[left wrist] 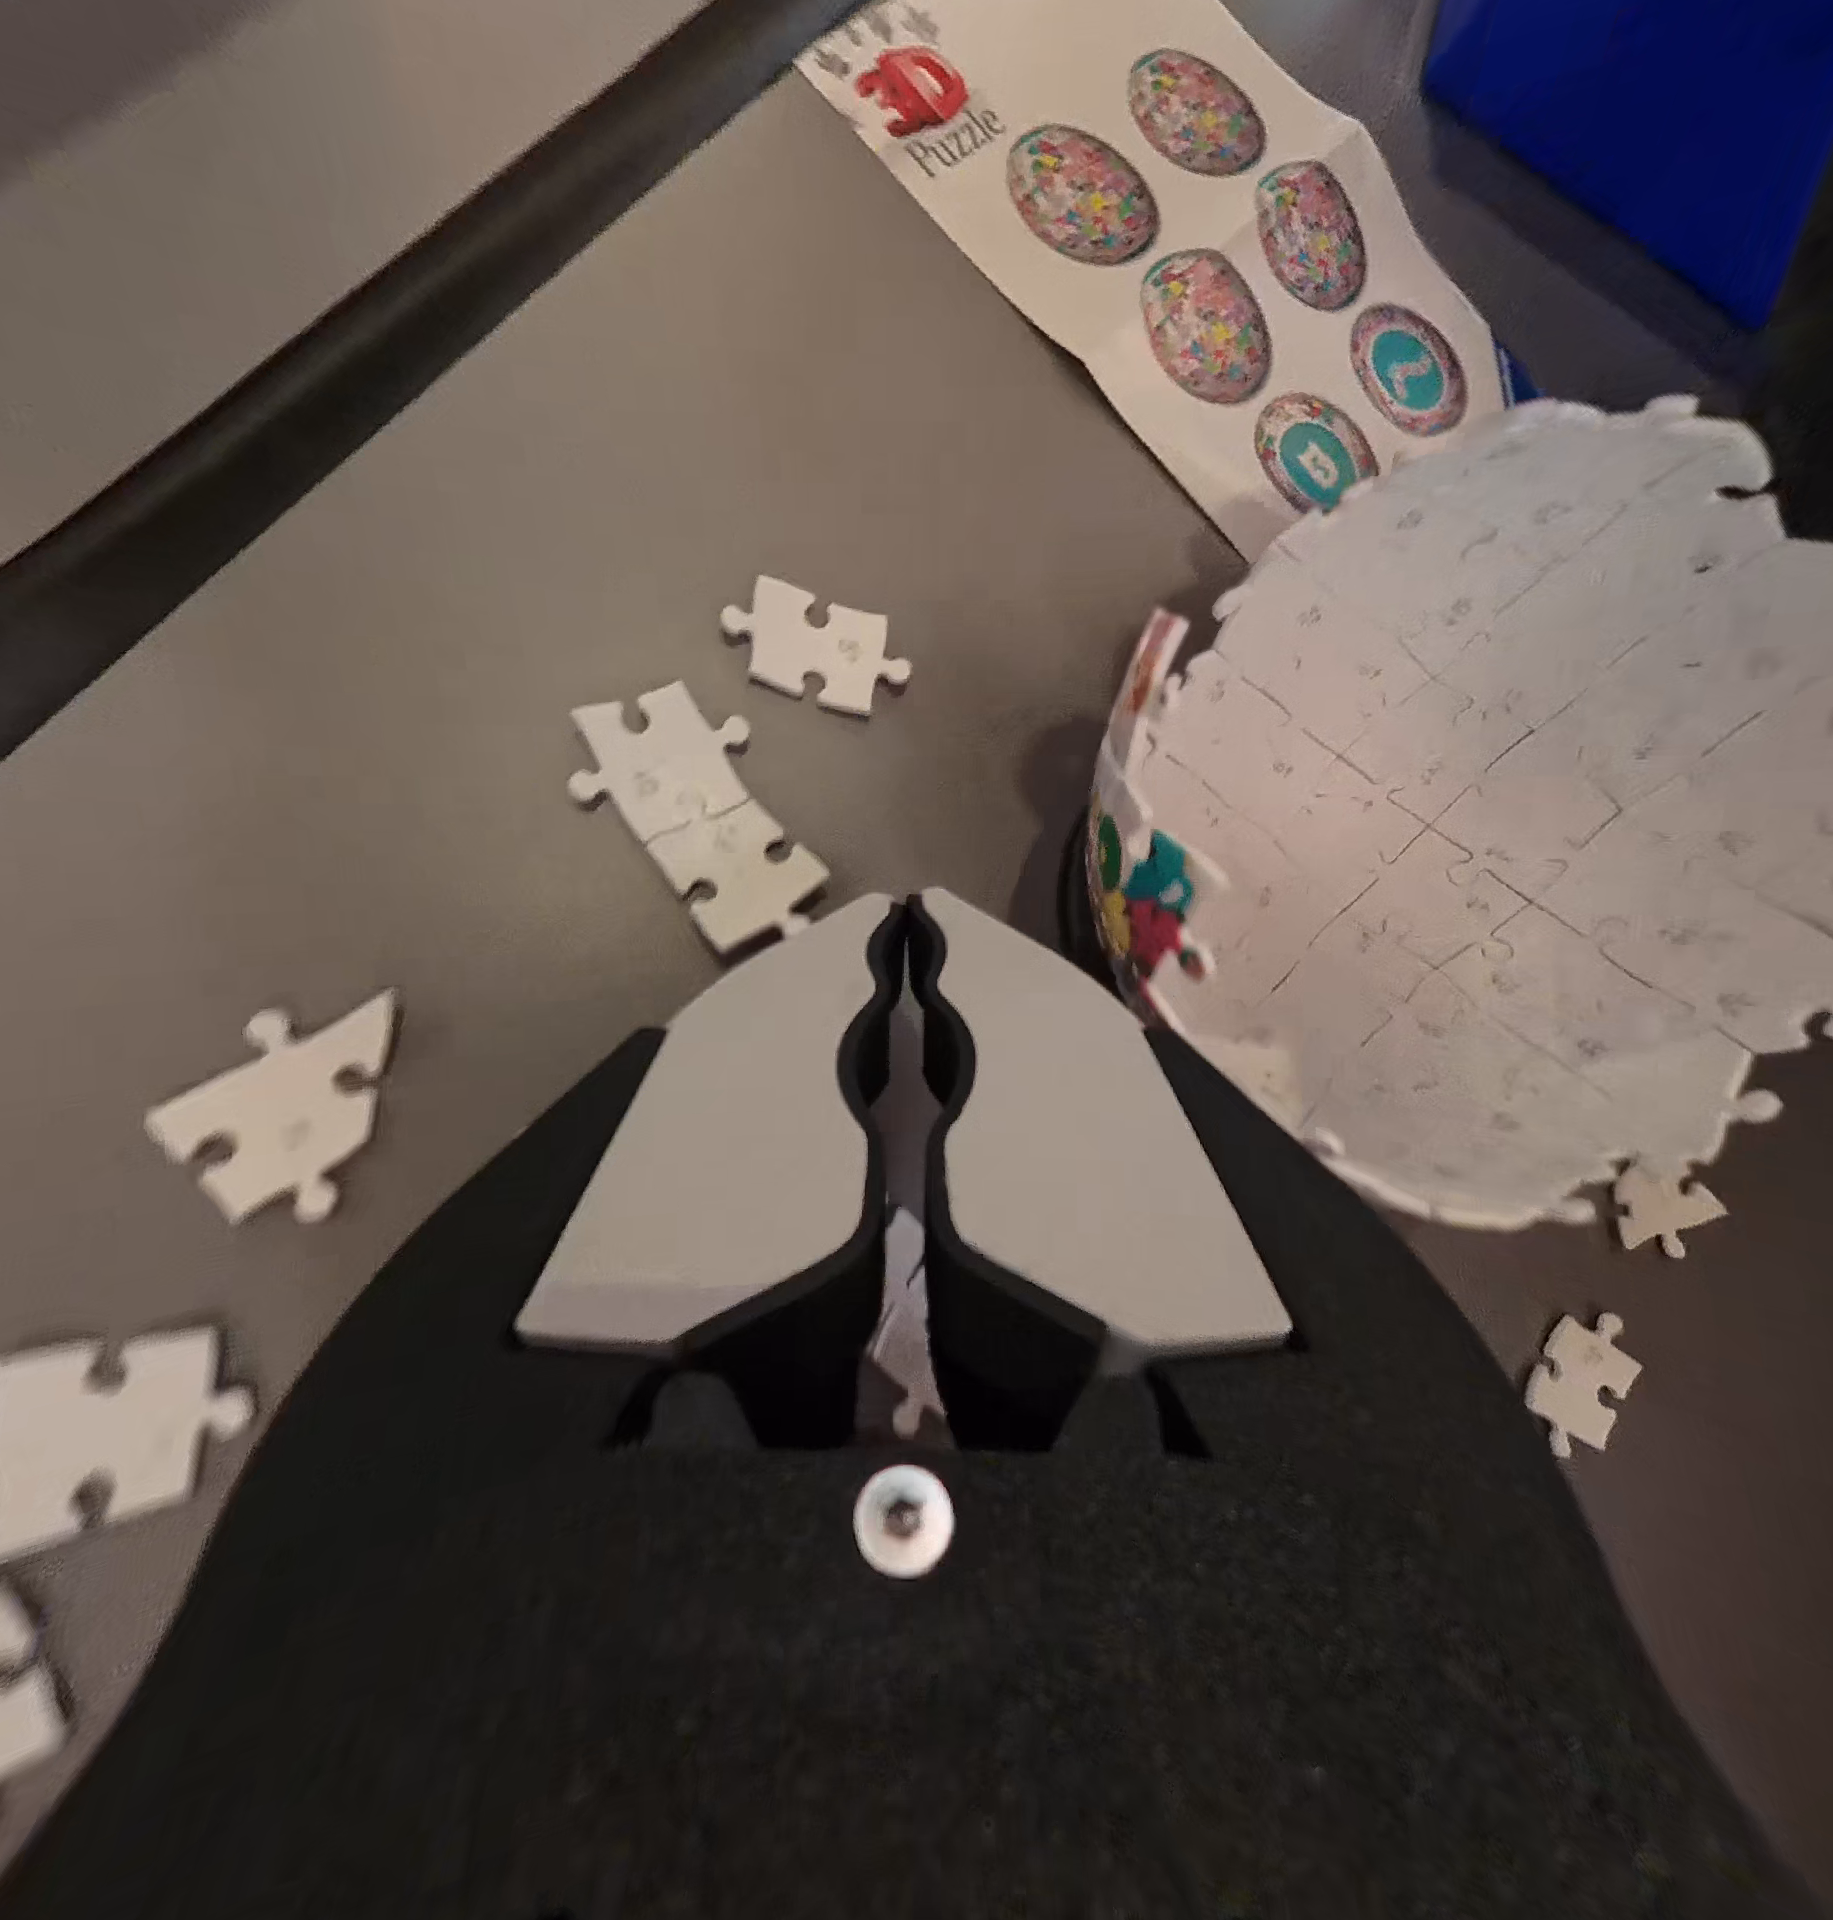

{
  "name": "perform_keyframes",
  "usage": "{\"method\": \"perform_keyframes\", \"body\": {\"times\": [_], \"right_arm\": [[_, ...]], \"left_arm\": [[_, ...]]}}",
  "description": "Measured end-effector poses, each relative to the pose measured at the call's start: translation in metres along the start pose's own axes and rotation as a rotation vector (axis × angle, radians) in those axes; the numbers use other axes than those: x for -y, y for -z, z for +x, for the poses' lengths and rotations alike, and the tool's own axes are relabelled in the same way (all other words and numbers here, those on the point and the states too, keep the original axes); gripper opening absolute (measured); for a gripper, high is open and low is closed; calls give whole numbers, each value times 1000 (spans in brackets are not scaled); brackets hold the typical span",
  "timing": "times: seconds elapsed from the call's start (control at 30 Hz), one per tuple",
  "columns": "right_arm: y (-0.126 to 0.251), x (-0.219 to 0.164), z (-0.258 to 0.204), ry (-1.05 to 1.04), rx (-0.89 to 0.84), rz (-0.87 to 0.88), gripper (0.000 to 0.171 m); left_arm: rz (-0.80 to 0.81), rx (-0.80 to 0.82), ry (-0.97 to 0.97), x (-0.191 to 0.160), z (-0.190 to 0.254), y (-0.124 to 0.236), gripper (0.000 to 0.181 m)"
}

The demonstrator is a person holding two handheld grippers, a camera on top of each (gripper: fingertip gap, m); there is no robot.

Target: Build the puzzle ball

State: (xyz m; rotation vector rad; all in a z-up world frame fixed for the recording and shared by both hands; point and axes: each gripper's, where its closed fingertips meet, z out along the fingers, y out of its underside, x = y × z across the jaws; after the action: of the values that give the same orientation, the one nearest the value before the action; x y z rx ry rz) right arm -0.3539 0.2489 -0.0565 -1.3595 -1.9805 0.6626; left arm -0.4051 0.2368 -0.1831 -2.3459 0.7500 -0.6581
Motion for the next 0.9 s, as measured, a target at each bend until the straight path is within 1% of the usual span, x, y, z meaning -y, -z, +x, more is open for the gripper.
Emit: {"method": "perform_keyframes", "body": {"times": [0.03,0.07,0.1,0.13,0.2,0.3,0.33,0.4,0.5,0.6,0.9], "right_arm": [[16,9,2,-26,-55,70,4],[28,15,1,-55,-96,138,0],[37,14,-2,-86,-121,184,0],[39,5,-8,-116,-127,194,0],[34,-18,-26,-155,-83,190,0],[19,-41,-54,-249,-1,225,0],[14,-48,-59,-254,-10,227,0],[6,-60,-59,-236,-80,238,0],[3,-67,-61,-283,-85,289,0],[2,-70,-61,-313,-73,316,0],[-6,-80,-61,-331,-69,326,0]], "left_arm": [[20,20,-7,-2,0,7,0],[36,41,-23,-4,1,12,0],[50,58,-39,-7,2,17,0],[63,63,-53,-9,5,19,0],[73,29,-61,-14,14,20,0],[21,-20,-64,-30,23,12,0],[14,-28,-67,-34,24,10,0],[6,-57,-66,-41,30,6,0],[1,-99,-80,-43,41,3,0],[1,-99,-111,-41,49,2,0],[28,-98,-109,-36,50,7,0]]}}
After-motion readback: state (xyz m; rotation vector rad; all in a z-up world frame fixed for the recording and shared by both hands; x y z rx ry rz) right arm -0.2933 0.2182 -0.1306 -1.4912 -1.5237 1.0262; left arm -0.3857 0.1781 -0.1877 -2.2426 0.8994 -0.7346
